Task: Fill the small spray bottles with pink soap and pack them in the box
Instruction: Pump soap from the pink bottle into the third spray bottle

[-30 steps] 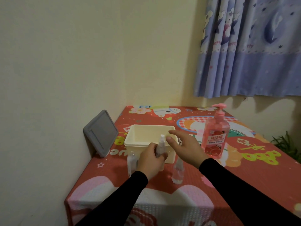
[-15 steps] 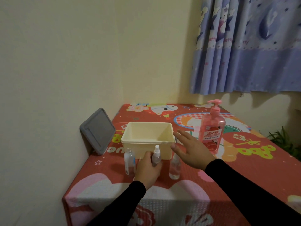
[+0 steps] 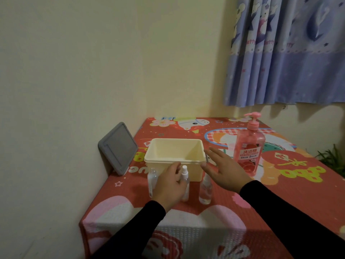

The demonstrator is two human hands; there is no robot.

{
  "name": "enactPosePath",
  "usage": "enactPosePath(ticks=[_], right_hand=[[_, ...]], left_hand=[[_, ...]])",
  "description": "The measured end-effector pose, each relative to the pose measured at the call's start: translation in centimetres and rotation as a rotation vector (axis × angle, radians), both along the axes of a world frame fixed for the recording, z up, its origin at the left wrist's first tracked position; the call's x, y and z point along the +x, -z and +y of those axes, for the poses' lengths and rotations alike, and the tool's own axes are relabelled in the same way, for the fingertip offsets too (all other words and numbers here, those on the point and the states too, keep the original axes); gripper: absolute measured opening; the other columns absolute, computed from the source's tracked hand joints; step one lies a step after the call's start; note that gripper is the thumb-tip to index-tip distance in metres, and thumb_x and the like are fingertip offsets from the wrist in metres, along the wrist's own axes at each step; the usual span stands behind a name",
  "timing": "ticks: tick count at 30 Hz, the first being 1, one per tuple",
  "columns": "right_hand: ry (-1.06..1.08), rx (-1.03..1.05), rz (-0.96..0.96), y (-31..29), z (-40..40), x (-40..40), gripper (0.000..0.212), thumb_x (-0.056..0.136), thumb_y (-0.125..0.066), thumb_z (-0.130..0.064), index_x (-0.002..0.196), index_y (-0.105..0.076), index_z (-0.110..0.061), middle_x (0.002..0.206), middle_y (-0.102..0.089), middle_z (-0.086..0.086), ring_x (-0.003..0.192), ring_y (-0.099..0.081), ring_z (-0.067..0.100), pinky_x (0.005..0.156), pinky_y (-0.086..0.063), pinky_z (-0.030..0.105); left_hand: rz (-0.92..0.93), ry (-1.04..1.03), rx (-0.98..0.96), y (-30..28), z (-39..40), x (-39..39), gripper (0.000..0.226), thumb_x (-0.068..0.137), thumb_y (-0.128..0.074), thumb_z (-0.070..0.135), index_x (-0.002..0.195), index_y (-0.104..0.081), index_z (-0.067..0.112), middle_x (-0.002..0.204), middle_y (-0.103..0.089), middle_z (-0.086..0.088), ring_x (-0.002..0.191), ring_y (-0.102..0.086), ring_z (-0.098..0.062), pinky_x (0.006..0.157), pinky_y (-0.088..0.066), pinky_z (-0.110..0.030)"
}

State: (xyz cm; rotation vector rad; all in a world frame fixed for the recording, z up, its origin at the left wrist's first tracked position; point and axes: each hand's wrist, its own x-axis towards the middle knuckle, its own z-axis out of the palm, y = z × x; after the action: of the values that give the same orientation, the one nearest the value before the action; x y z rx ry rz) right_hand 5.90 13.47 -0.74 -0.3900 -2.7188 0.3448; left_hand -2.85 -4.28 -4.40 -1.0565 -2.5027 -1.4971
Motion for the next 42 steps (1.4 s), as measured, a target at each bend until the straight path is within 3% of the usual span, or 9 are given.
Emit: enactPosePath(ticks=[4,8,11,16,26,33,36,39,42], right_hand=[[-0.003,-0.019,0.001,-0.1,0.1,-0.4,0.066,0.094,-0.034,-0.062,0.150,-0.028,-0.029,0.159,-0.023,-0.004,0.144,-0.026,0.016,0.114,-0.026,0.033],[-0.009,-0.018,-0.003,-0.4,-0.3,-0.7,0.066,0.094,-0.034,-0.061,0.151,-0.027,-0.028,0.159,-0.021,-0.004,0.145,-0.025,0.016,0.114,-0.025,0.034],[-0.012,-0.023,-0.006,-0.5,-0.6,-1.0,0.065,0.094,-0.035,-0.060,0.151,-0.027,-0.028,0.160,-0.021,-0.004,0.144,-0.025,0.015,0.113,-0.026,0.033],[-0.015,-0.020,-0.009,-0.8,-0.9,-1.3,0.064,0.095,-0.035,-0.059,0.150,-0.029,-0.027,0.160,-0.021,-0.003,0.145,-0.024,0.015,0.114,-0.026,0.033],[-0.029,-0.014,0.051,-1.5,0.4,-1.4,0.064,0.094,-0.033,-0.059,0.150,-0.030,-0.027,0.159,-0.023,-0.003,0.146,-0.022,0.013,0.114,-0.024,0.032],[-0.004,0.006,0.111,-3.7,2.6,-1.8,0.061,0.095,-0.035,-0.057,0.148,-0.034,-0.027,0.158,-0.026,-0.004,0.145,-0.024,0.012,0.113,-0.026,0.031],[0.016,0.019,0.138,-5.3,4.1,-1.8,0.060,0.096,-0.037,-0.056,0.147,-0.036,-0.025,0.157,-0.028,-0.003,0.144,-0.027,0.012,0.112,-0.026,0.030],[0.034,0.026,0.173,-7.1,5.7,-1.9,0.058,0.096,-0.040,-0.054,0.146,-0.039,-0.024,0.156,-0.031,-0.003,0.142,-0.030,0.013,0.112,-0.026,0.031],[0.053,0.049,0.198,-8.6,7.6,-2.0,0.057,0.096,-0.040,-0.052,0.143,-0.043,-0.021,0.152,-0.037,0.000,0.139,-0.035,0.016,0.111,-0.029,0.033]], left_hand=[[0.118,-0.129,0.009,-1.9,-1.8,-1.4,0.045,0.088,-0.056,0.013,0.133,-0.053,0.015,0.130,-0.057,0.003,0.122,-0.051,-0.014,0.103,-0.039,-0.025],[0.109,-0.272,0.007,-2.2,-3.7,-3.0,0.050,0.087,-0.059,0.022,0.135,-0.050,0.014,0.133,-0.051,-0.002,0.124,-0.048,-0.019,0.106,-0.039,-0.036],[0.015,-0.317,-0.040,-1.2,-4.9,-3.9,0.055,0.081,-0.065,0.034,0.132,-0.050,0.018,0.125,-0.051,-0.004,0.115,-0.050,-0.021,0.098,-0.044,-0.038],[-0.172,-0.244,-0.053,0.6,-5.6,-3.2,0.042,0.074,-0.074,0.034,0.109,-0.050,0.027,0.099,-0.060,0.010,0.086,-0.059,-0.010,0.073,-0.050,-0.032],[-0.163,-0.225,0.004,0.1,-5.2,-4.1,0.031,0.082,-0.069,0.025,0.107,-0.051,0.026,0.095,-0.064,0.009,0.086,-0.063,-0.017,0.078,-0.054,-0.040],[-0.026,-0.137,0.101,-5.3,-2.8,-4.7,0.034,0.085,-0.070,0.029,0.111,-0.047,0.028,0.094,-0.061,0.006,0.083,-0.059,-0.008,0.066,-0.046,-0.023],[-0.040,-0.058,0.121,-7.1,-0.3,-5.0,0.041,0.086,-0.068,0.031,0.120,-0.047,0.027,0.102,-0.061,0.006,0.089,-0.061,-0.014,0.071,-0.050,-0.027],[-0.035,0.033,0.116,-8.6,2.3,-4.8,0.037,0.087,-0.067,0.029,0.117,-0.045,0.028,0.105,-0.059,0.005,0.089,-0.061,-0.013,0.063,-0.048,-0.016],[-0.020,0.107,0.109,-9.5,5.4,-5.0,0.034,0.087,-0.067,0.029,0.115,-0.047,0.026,0.106,-0.059,0.002,0.091,-0.060,-0.019,0.068,-0.050,-0.025]])
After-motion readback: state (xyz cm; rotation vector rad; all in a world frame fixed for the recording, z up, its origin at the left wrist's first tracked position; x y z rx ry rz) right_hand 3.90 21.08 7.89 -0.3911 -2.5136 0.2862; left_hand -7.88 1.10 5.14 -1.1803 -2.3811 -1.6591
